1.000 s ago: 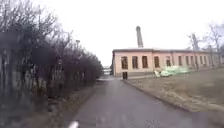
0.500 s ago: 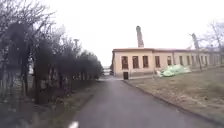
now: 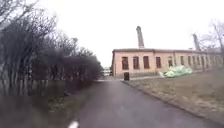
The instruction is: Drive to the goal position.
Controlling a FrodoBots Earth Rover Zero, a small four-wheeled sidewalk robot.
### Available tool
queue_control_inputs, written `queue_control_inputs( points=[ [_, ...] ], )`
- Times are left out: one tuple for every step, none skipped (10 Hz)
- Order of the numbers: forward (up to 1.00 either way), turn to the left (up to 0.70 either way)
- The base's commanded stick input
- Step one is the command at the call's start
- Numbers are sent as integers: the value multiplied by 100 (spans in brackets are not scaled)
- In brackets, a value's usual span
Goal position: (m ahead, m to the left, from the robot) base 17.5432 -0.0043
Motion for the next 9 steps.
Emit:
queue_control_inputs(
  points=[
    [100,0],
    [100,0],
    [100,0],
    [100,0],
    [100,0],
    [100,0],
    [100,0],
    [100,0],
    [100,0]
  ],
)
